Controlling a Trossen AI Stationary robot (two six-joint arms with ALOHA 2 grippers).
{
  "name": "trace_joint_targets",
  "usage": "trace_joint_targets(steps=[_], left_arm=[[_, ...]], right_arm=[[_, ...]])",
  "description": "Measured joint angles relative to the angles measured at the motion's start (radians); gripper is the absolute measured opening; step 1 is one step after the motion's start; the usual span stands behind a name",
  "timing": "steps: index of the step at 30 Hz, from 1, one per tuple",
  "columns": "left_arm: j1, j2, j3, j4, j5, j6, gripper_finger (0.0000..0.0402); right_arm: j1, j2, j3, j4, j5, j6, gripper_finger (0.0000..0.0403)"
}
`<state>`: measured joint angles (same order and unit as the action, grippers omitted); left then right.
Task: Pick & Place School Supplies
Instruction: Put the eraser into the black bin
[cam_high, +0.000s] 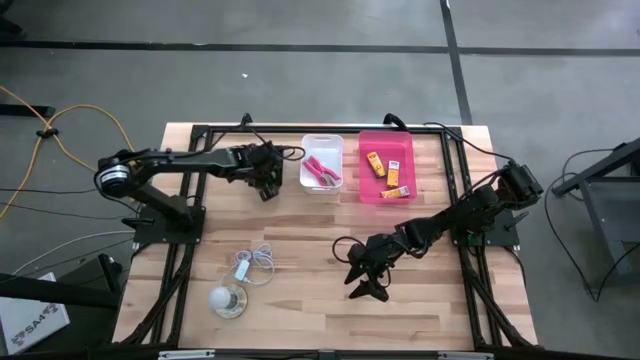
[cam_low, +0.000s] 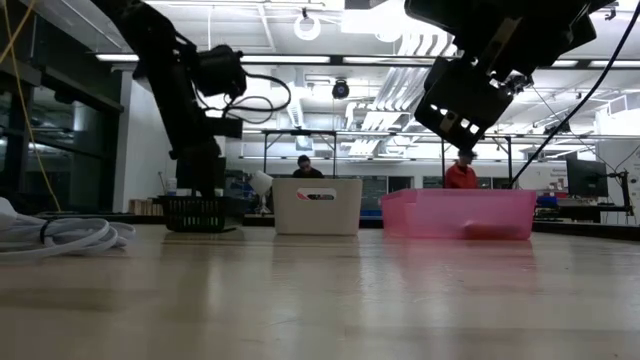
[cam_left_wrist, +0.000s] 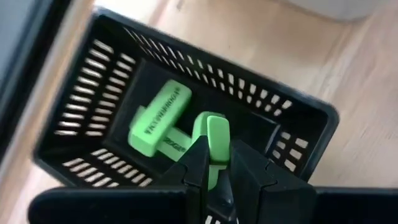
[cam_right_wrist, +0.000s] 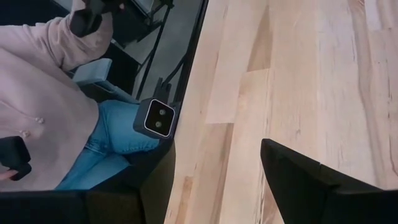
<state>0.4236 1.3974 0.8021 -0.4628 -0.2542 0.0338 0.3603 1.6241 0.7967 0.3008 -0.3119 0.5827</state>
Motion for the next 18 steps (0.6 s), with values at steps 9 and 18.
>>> trace_joint_targets(steps=[9,18], left_arm=[[0.005,0.023,0.000,0.003,0.003,0.003,0.0041],[0.017,0.024,0.000,0.014,-0.039,0.070,0.0094]], right_arm=[[0.000,0.000,0.000,0.002,-0.001,-0.002,0.0227],[0.000,0.000,0.000,0.002,0.000,-0.001,0.0227]])
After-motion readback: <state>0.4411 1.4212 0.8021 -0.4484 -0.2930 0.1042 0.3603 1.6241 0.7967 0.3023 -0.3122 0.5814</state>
